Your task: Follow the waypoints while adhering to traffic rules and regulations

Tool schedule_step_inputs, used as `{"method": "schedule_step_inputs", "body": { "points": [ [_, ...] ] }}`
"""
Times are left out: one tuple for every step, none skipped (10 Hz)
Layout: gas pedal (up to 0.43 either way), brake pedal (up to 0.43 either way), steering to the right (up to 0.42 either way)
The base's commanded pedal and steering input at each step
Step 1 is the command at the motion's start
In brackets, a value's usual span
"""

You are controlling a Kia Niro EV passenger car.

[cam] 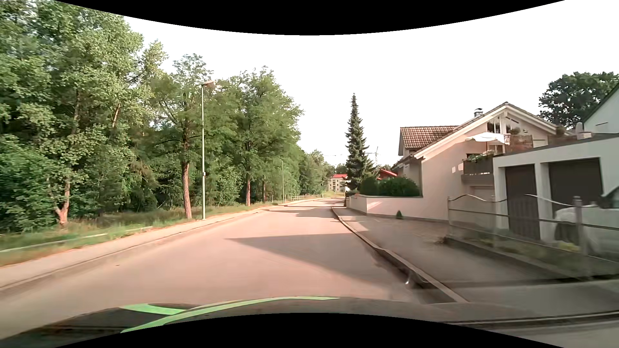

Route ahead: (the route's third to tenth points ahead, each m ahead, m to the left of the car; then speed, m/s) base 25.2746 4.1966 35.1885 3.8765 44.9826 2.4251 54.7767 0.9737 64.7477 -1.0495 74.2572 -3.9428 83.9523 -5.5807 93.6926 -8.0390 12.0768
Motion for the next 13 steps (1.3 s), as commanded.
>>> {"method": "schedule_step_inputs", "body": {
  "points": [
    [0.028, 0.0, 0.006],
    [0.028, 0.0, 0.006],
    [0.039, 0.0, 0.006],
    [0.039, 0.0, 0.006],
    [0.039, 0.0, 0.006],
    [0.039, 0.0, 0.006],
    [0.039, 0.0, 0.005],
    [0.039, 0.0, 0.005],
    [0.039, 0.0, 0.005],
    [0.039, 0.0, 0.005],
    [0.039, 0.0, 0.005],
    [0.039, 0.0, 0.005],
    [0.039, 0.0, 0.005]
  ]
}}
